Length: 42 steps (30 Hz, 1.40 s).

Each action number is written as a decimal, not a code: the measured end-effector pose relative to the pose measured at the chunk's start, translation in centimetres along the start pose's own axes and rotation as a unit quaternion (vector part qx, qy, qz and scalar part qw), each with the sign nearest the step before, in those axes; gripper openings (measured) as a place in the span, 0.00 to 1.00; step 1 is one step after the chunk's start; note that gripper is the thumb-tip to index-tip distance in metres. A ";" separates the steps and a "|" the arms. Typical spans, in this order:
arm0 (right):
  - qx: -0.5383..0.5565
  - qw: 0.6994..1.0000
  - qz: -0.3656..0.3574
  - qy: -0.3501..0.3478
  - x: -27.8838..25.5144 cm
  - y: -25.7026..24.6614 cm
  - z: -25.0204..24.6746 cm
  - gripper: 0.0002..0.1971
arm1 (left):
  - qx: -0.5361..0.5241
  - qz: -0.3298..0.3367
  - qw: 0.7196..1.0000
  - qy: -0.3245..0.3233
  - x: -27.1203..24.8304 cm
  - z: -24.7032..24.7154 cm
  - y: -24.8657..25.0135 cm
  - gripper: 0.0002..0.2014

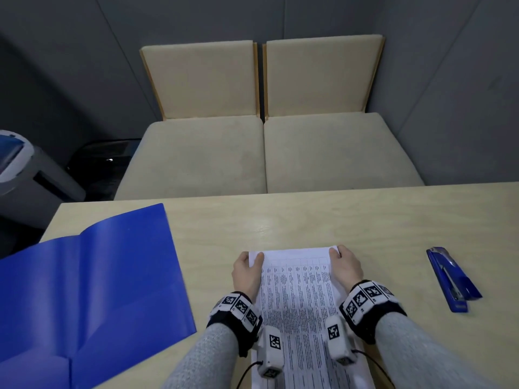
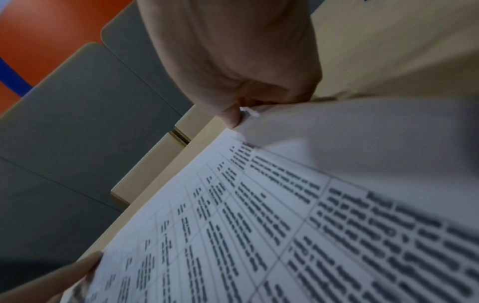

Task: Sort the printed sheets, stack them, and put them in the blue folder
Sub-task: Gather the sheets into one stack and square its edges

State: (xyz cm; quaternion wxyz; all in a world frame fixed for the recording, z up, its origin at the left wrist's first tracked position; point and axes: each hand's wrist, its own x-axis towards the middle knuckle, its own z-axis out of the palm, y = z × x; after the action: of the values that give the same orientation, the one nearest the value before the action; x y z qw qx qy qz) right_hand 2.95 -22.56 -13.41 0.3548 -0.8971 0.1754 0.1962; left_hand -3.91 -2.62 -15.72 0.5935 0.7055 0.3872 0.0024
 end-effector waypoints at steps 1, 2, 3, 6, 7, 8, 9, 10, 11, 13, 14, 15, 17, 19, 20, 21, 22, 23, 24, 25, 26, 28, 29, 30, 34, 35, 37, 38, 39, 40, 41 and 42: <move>-0.010 1.000 0.000 0.001 -0.1 -0.2 0.0 0.14 | -0.012 -0.009 1.000 -0.003 -0.1 -0.1 0.1 0.22; -0.015 1.000 0.002 0.001 -0.1 -0.3 0.0 0.16 | -0.027 -0.014 1.000 -0.005 0.0 -0.1 0.1 0.19; -0.019 1.000 0.005 -0.003 -0.3 -0.6 -0.1 0.17 | -0.038 -0.020 0.999 -0.009 0.1 -0.1 -0.1 0.19; -0.029 1.000 0.007 -0.005 0.1 -0.8 -1.2 0.14 | -0.047 -0.011 0.999 -0.010 0.2 0.1 -0.3 0.10; -0.029 0.999 0.012 0.009 0.4 -0.6 -2.2 0.13 | -0.043 -0.008 0.999 -0.004 0.1 0.1 -0.3 0.05; -0.039 0.998 0.015 0.039 0.9 -0.3 -3.7 0.13 | -0.037 0.001 0.999 0.005 0.0 0.1 -0.2 0.05; -0.071 0.994 0.017 0.087 1.3 0.1 -5.6 0.14 | -0.035 0.007 0.999 0.009 -0.1 0.1 0.0 0.05; -0.117 0.983 0.021 0.142 1.9 1.0 -7.6 0.16 | -0.034 0.013 0.999 0.009 -0.2 0.1 0.0 0.05; -0.161 0.968 0.037 0.190 2.3 1.9 -9.7 0.19 | -0.030 0.016 0.999 0.007 -0.4 0.1 0.1 0.06; -0.214 0.946 0.105 0.220 3.1 4.4 -13.1 0.25 | -0.029 0.023 0.999 0.010 -0.4 0.2 0.1 0.06; -0.234 0.940 0.147 0.201 3.6 5.7 -14.2 0.28 | -0.026 0.024 0.999 0.013 -0.4 0.3 -0.1 0.08; -0.240 0.938 0.183 0.169 3.9 6.9 -14.8 0.31 | -0.020 0.026 0.999 0.013 -0.4 0.3 -0.1 0.12; -0.229 0.942 0.211 0.123 4.5 8.8 -14.7 0.30 | -0.014 0.029 0.999 0.017 -0.5 0.4 -0.1 0.17; -0.237 0.943 0.194 0.130 4.8 9.7 -14.1 0.25 | -0.017 0.032 0.999 0.019 -0.4 0.5 -0.4 0.18; -0.234 0.943 0.185 0.146 4.8 9.8 -13.9 0.22 | -0.016 0.032 0.999 0.018 -0.4 0.5 -0.5 0.18; -0.214 0.946 0.185 0.156 4.7 9.5 -13.9 0.21 | -0.015 0.034 0.999 0.018 -0.4 0.5 -0.5 0.17; -0.182 0.952 0.181 0.167 4.7 9.0 -14.1 0.21 | -0.016 0.033 0.999 0.017 -0.3 0.5 -0.6 0.17; -0.144 0.959 0.175 0.171 4.5 8.2 -14.3 0.21 | -0.015 0.038 0.999 0.017 -0.2 0.5 -0.7 0.16; -0.110 0.965 0.158 0.176 4.7 7.1 -14.4 0.22 | -0.017 0.040 0.999 0.016 0.0 0.5 -0.8 0.15; -0.069 0.972 0.134 0.180 4.7 5.7 -14.4 0.24 | -0.018 0.042 0.999 0.015 0.0 0.5 -0.8 0.15; -0.018 0.976 0.110 0.184 4.7 4.0 -14.3 0.26 | -0.017 0.036 0.999 0.014 0.0 0.5 -0.9 0.14; 0.103 0.976 0.058 0.185 4.9 0.5 -13.0 0.32 | -0.020 0.040 0.999 0.013 0.0 0.6 -1.0 0.10; 0.174 0.968 0.040 0.176 5.1 -1.2 -12.0 0.33 | -0.020 0.049 0.999 0.012 -0.1 0.5 -0.9 0.08; 0.253 0.954 0.026 0.157 5.3 -2.7 -10.8 0.34 | -0.023 0.055 0.998 0.011 -0.3 0.4 -0.7 0.08; 0.438 0.898 0.018 -0.015 3.5 -8.7 -5.2 0.28 | -0.024 0.089 0.996 0.003 -1.0 0.1 0.2 0.08; 0.443 0.895 0.022 -0.051 2.6 -9.7 -3.7 0.24 | -0.022 0.100 0.995 0.007 -1.0 0.1 0.3 0.10; 0.438 0.895 0.032 -0.075 1.0 -10.8 -0.7 0.19 | -0.018 0.109 0.994 0.013 -0.9 0.2 0.1 0.11; 0.418 0.906 0.025 -0.064 0.3 -11.0 0.6 0.17 | -0.019 0.110 0.994 0.016 -0.9 0.2 0.0 0.11; 0.377 0.925 0.006 -0.047 -0.3 -11.0 1.7 0.17 | -0.021 0.114 0.993 0.018 -0.9 0.3 -0.1 0.10; 0.326 0.945 -0.020 -0.032 -0.7 -11.0 2.7 0.17 | -0.023 0.121 0.992 0.018 -1.0 0.4 -0.2 0.09; 0.281 0.958 -0.042 -0.024 -1.1 -10.9 3.3 0.17 | -0.024 0.128 0.991 0.017 -1.0 0.4 -0.3 0.08; 0.252 0.966 -0.057 -0.021 -1.4 -10.8 3.9 0.17 | -0.023 0.135 0.990 0.017 -1.1 0.4 -0.3 0.07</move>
State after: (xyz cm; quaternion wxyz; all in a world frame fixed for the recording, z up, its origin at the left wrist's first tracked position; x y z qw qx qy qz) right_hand 5.81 -12.12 -9.25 0.5837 -0.7829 0.1599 0.1441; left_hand -4.64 -3.58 -15.64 0.5970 0.7375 0.2981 0.1038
